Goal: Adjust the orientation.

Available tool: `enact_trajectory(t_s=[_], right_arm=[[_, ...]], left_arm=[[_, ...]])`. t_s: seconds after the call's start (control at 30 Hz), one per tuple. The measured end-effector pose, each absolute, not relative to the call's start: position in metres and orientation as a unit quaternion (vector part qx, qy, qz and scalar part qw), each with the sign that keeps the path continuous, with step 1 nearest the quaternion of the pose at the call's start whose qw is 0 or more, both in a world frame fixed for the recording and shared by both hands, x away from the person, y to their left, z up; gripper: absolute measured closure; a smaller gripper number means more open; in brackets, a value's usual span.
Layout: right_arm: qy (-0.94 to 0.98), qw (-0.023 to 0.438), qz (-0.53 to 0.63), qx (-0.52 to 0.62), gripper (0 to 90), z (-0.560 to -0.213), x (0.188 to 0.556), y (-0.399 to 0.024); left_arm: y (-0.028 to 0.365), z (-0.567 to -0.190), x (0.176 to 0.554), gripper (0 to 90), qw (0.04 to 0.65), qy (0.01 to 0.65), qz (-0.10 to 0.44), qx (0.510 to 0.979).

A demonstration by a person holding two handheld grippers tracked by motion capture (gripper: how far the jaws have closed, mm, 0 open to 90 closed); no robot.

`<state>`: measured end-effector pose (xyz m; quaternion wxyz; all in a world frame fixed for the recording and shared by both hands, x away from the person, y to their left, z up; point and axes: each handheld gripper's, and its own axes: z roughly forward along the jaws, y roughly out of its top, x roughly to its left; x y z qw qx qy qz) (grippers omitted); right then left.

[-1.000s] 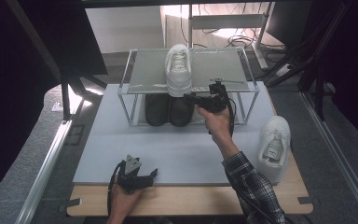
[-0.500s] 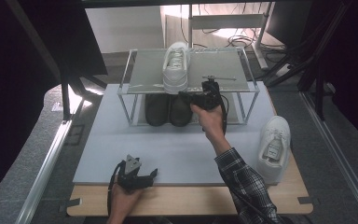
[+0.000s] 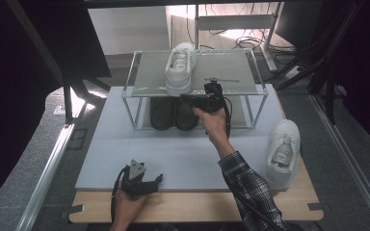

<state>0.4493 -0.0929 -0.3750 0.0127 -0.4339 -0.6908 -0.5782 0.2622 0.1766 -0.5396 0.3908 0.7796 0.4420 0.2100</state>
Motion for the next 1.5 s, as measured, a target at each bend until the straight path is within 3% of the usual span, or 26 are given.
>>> enact_trajectory(t_s=[0.33, 1.0, 1.23, 1.5], right_arm=[[-0.715, -0.018, -0.56, -0.417, 82.8, -0.37, 0.437, -0.101], [-0.793, -0.115, -0.476, -0.362, 55.0, -0.383, 0.407, -0.11], [-0.812, -0.148, -0.452, -0.339, 51.2, -0.388, 0.394, -0.114], [-0.829, -0.148, -0.428, -0.33, 47.0, -0.396, 0.382, -0.121]], left_arm=[[0.177, -0.54, 0.262, 13.4, 0.391, 0.442, 0.21, 0.78], [0.177, -0.539, 0.262, 13.5, 0.39, 0.442, 0.21, 0.78], [0.177, -0.539, 0.262, 13.5, 0.389, 0.443, 0.209, 0.78], [0.176, -0.539, 0.262, 13.4, 0.39, 0.443, 0.209, 0.78]])
